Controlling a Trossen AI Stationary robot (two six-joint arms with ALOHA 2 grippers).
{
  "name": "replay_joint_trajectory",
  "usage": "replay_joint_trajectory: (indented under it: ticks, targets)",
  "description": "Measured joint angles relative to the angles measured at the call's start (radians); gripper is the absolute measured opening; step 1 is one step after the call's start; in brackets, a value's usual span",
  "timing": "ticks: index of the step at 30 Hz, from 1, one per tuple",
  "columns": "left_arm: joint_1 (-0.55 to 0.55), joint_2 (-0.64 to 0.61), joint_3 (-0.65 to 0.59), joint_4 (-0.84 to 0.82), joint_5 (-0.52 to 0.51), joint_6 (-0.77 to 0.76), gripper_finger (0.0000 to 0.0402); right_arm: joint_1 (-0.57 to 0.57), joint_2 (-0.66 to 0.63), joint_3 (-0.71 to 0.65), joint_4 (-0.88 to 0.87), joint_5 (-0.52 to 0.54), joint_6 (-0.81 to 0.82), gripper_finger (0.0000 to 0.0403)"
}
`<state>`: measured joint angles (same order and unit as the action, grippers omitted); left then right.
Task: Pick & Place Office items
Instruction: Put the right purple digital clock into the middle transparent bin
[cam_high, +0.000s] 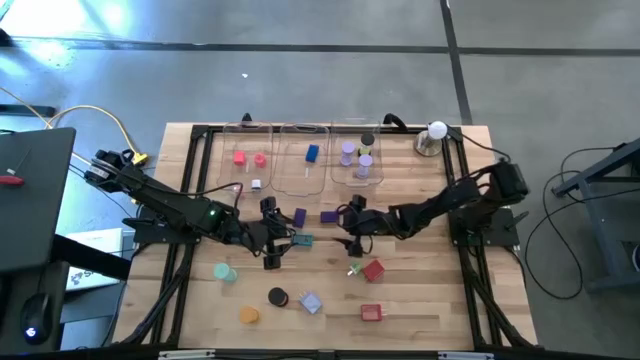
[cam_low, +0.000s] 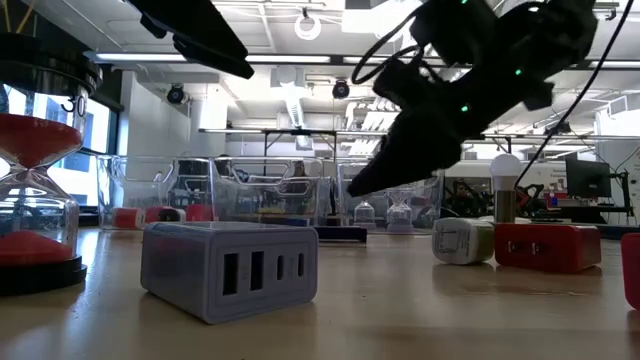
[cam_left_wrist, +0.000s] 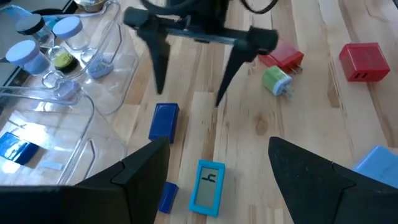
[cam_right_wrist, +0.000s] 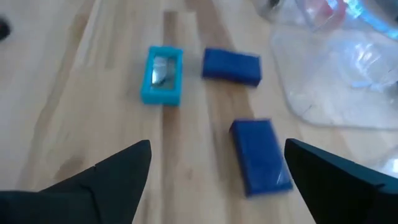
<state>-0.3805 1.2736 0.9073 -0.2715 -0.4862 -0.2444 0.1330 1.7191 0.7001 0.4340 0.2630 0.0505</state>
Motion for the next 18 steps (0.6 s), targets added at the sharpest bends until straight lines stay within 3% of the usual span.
replay_joint_trajectory:
  ticks: [8,14,18]
  targets:
    - [-0.002,0.000,0.000,0.001,0.009,-0.015,0.0264,-0.039,0.123,-0.001,0.083,0.003,0.002,0.0353]
    - [-0.002,0.000,0.000,0.002,0.009,-0.008,0.0264,-0.043,0.153,0.000,0.132,0.124,-0.021,0.0352]
    - [-0.002,0.000,0.000,0.003,0.010,-0.007,0.0264,-0.059,0.153,0.000,0.127,0.053,-0.036,0.0352]
